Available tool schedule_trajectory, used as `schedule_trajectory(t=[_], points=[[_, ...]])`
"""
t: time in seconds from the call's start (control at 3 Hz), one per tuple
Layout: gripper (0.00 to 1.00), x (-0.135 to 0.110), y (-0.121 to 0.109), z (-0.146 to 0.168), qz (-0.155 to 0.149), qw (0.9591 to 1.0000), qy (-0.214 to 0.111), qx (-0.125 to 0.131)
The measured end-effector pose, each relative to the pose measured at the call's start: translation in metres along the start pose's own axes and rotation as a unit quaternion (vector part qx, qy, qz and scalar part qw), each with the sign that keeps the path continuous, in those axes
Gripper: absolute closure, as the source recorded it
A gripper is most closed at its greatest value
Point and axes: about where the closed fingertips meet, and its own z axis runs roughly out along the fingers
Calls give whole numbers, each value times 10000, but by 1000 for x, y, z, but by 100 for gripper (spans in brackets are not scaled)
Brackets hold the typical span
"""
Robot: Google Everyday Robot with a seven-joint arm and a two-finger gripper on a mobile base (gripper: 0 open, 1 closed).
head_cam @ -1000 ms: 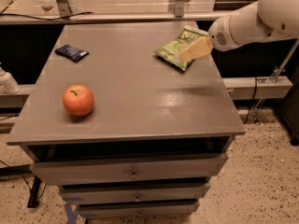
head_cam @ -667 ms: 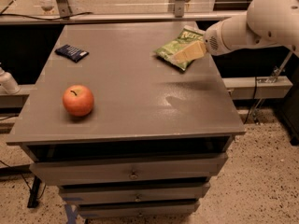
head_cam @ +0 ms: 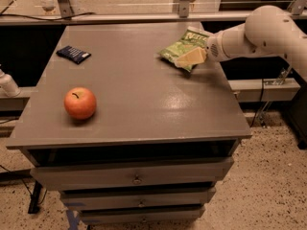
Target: Move green jalapeno chip bag near apple
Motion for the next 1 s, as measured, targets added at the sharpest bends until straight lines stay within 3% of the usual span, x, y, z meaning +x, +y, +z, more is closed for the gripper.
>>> schedule_trajectory(t=[0.67, 1.0], points=[[63, 5, -8, 17, 124, 9999, 12, -61], [86, 6, -10, 9, 162, 9999, -8, -1]])
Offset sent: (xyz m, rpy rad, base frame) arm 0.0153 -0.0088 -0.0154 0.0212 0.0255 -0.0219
